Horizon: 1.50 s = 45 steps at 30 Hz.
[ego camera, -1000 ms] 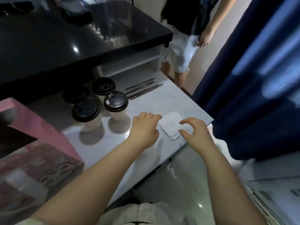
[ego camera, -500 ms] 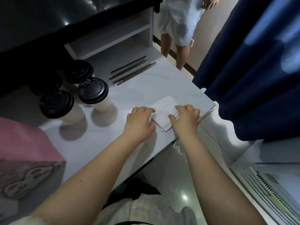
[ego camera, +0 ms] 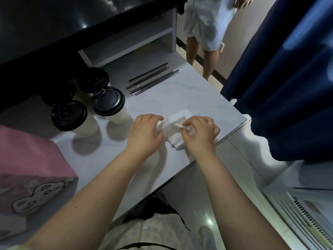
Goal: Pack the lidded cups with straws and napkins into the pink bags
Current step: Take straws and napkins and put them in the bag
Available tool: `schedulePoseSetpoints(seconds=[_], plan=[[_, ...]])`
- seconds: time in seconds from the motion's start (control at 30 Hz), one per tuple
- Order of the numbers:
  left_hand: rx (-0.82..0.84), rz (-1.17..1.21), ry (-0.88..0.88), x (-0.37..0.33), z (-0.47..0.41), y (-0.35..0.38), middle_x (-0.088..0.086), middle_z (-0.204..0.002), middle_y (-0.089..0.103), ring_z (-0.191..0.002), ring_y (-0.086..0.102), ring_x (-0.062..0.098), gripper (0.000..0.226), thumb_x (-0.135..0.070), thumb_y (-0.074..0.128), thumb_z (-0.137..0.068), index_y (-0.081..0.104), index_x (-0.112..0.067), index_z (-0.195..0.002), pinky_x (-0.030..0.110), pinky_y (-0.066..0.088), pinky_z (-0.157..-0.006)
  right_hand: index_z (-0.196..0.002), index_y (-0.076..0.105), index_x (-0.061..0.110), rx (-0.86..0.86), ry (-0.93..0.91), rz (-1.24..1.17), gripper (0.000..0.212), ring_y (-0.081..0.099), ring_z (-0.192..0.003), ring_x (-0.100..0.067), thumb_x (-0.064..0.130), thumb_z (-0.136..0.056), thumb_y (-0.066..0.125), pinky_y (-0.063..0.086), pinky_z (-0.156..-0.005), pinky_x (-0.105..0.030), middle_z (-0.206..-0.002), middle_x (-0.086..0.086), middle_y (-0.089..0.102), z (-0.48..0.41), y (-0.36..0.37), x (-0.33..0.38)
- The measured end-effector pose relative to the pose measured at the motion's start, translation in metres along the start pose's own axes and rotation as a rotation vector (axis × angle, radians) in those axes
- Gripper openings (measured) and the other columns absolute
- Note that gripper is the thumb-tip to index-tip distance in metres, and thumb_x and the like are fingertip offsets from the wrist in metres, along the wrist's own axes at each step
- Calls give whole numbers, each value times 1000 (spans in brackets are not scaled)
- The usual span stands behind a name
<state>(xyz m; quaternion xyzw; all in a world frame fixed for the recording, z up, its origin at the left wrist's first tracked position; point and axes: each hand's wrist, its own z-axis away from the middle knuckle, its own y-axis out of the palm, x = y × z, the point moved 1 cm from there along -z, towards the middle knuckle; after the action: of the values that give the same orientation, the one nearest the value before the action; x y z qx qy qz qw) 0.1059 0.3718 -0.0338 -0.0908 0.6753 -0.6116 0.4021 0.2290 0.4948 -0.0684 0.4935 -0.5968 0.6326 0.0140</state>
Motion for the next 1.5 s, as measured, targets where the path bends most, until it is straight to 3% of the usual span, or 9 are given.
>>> schedulePoseSetpoints(seconds=[0.17,0.33,0.5,0.63,0.83,1.07,1.2,1.33,1.5], plan=[[-115,-10,-62,6,6,-32,-2,-130,57,-126,42,24,48,-11,58,-85,55,-22,-132,40,37,-101,-87,62,24,54,-12,-354,14,53,-91,-10,12,-83,68,40,-81,-25,-86,20,59,-4,-14,39],[-264,-51,-46,10,12,-75,-1,-128,58,-124,42,26,52,-5,56,-82,55,-21,-132,40,34,-98,-89,60,27,36,-109,-425,21,54,-89,4,6,-85,65,38,-72,-2,-90,16,60,-19,-25,89],[-317,-148,-68,21,16,-136,-3,-118,59,-115,45,27,41,-12,56,-83,56,-25,-122,39,33,-89,-89,64,9,-56,-443,-237,16,53,-88,-8,-5,-82,66,40,-79,-5,-94,-2,61,-32,-39,155],[-379,-174,-103,36,29,-193,-2,-117,59,-115,46,28,47,-15,61,-80,53,-25,-125,39,32,-90,-88,66,1,-120,-639,-250,19,59,-96,-25,-15,-78,63,48,-85,-25,-100,-10,63,-33,-49,217],[-465,-241,-228,84,75,-265,0,-115,57,-112,47,29,39,-14,61,-83,52,-23,-119,37,33,-84,-88,69,1,-176,-784,-480,16,57,-96,-10,-13,-80,67,40,-82,-7,-98,-12,64,-22,-39,307],[-604,-28,-450,180,186,-307,-9,-113,64,-111,56,19,43,-12,68,-83,60,-35,-119,42,44,-97,-94,66,14,100,-888,-792,19,61,-87,-11,-1,-83,71,49,-69,-19,-95,3,64,26,4,392],[-522,139,-483,223,241,-308,-19,-94,65,-95,60,9,34,-21,77,-79,64,-41,-103,38,51,-86,-93,67,23,385,-864,-842,23,63,-91,-13,3,-83,72,51,-70,-18,-97,12,64,58,35,421],[-425,58,-448,249,263,-299,-26,-106,58,-106,57,11,64,-34,87,-66,56,-44,-121,39,49,-93,-89,68,20,554,-984,-658,26,61,-86,-11,-4,-80,71,52,-68,-23,-94,15,63,76,66,430],[-363,295,-401,266,272,-285,-21,-145,41,-141,33,10,113,-55,90,-45,28,-56,-139,46,42,-108,-87,73,16,574,-1169,-239,24,61,-84,-17,-6,-78,68,53,-67,-40,-94,7,66,66,89,432]])
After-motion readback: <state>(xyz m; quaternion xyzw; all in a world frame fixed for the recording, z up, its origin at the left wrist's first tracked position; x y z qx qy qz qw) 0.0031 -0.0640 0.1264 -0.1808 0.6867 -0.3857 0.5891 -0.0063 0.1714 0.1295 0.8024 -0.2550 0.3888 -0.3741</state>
